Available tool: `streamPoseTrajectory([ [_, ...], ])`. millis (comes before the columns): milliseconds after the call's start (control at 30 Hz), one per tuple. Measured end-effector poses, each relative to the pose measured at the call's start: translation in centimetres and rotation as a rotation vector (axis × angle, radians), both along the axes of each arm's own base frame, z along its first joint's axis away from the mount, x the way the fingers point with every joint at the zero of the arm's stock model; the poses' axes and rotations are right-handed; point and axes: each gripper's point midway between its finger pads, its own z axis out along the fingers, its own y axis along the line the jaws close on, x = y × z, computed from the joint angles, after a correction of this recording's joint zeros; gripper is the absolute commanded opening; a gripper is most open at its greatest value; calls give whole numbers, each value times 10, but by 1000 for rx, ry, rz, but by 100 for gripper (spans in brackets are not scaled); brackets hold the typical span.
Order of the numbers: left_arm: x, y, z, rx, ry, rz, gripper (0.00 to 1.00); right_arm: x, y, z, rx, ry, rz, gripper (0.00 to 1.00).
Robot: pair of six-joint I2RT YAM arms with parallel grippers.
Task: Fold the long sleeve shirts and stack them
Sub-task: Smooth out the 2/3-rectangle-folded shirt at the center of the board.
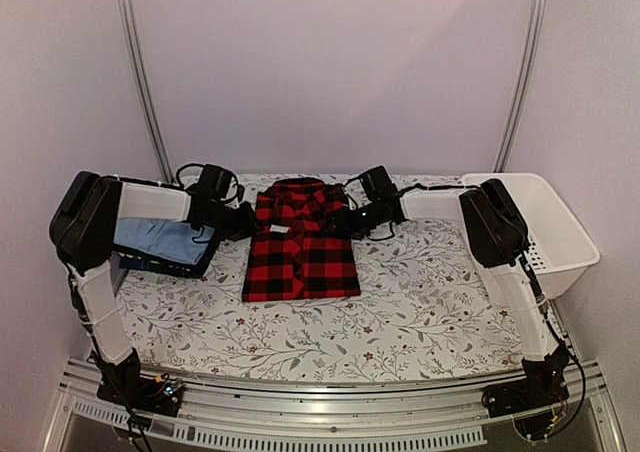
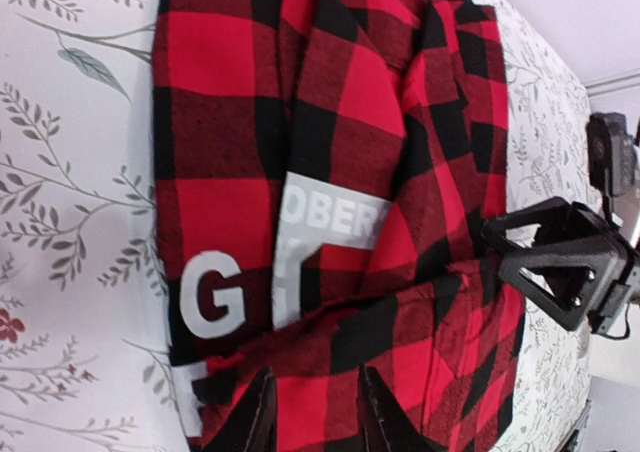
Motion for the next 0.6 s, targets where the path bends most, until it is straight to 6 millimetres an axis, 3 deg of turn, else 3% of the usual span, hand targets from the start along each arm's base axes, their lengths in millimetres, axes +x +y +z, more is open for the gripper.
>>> streamPoseTrajectory([
  [133, 21, 10, -26, 23, 33, 24, 23, -3, 0, 2, -2, 5, 11, 55],
  [267, 28, 12, -54, 43, 76, 22, 23, -6, -2, 9, -10, 12, 16, 57],
  [500, 38, 11, -41, 57, 48, 14, 29, -6, -6, 47, -10, -39, 10, 58],
  [600, 40, 12, -32, 70, 35, 16, 38, -9, -10, 68, -6, -73, 3, 59],
])
